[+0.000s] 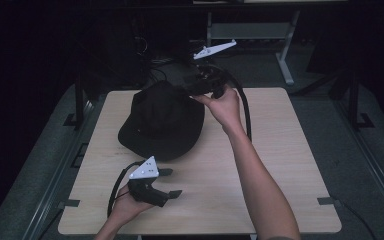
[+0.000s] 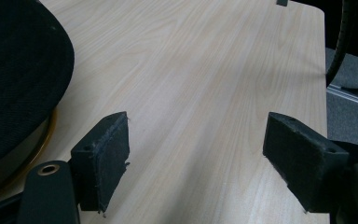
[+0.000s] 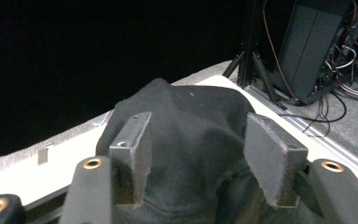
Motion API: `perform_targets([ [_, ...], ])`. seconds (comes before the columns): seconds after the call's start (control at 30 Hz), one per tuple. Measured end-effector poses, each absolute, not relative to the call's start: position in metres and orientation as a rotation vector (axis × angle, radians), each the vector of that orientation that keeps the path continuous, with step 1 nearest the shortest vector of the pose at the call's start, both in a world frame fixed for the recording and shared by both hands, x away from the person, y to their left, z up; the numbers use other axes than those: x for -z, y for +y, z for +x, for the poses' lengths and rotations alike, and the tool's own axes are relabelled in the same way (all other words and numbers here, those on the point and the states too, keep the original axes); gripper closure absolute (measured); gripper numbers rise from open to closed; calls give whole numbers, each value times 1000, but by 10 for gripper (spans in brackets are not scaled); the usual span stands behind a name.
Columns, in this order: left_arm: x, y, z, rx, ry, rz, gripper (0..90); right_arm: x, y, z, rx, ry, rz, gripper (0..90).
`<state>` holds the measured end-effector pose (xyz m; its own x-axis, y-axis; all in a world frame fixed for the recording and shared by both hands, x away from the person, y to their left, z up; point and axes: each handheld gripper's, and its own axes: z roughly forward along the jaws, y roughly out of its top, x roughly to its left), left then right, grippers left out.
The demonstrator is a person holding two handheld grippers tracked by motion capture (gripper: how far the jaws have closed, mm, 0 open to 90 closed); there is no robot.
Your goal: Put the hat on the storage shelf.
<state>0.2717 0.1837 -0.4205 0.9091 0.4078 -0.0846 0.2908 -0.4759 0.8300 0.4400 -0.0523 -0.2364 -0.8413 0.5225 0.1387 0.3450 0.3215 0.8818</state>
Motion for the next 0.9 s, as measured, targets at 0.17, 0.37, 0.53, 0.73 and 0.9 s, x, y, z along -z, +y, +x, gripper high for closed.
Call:
perform_targets([
  [0.17,421,184,272,-152,505,2098,219,242,-65,437,-1540,2405,823,394],
  [0.37,420,186,273,-155,516,2091,218,246,-80,432,-1554,2398,839,369],
  [0.53,421,187,273,-160,515,2091,217,252,-93,429,-1561,2394,864,358],
  [0.73,422,187,273,-156,525,2088,216,260,-109,423,-1556,2382,893,345],
  [0.9,422,188,274,-161,521,2099,216,268,-121,413,-1543,2378,908,337],
])
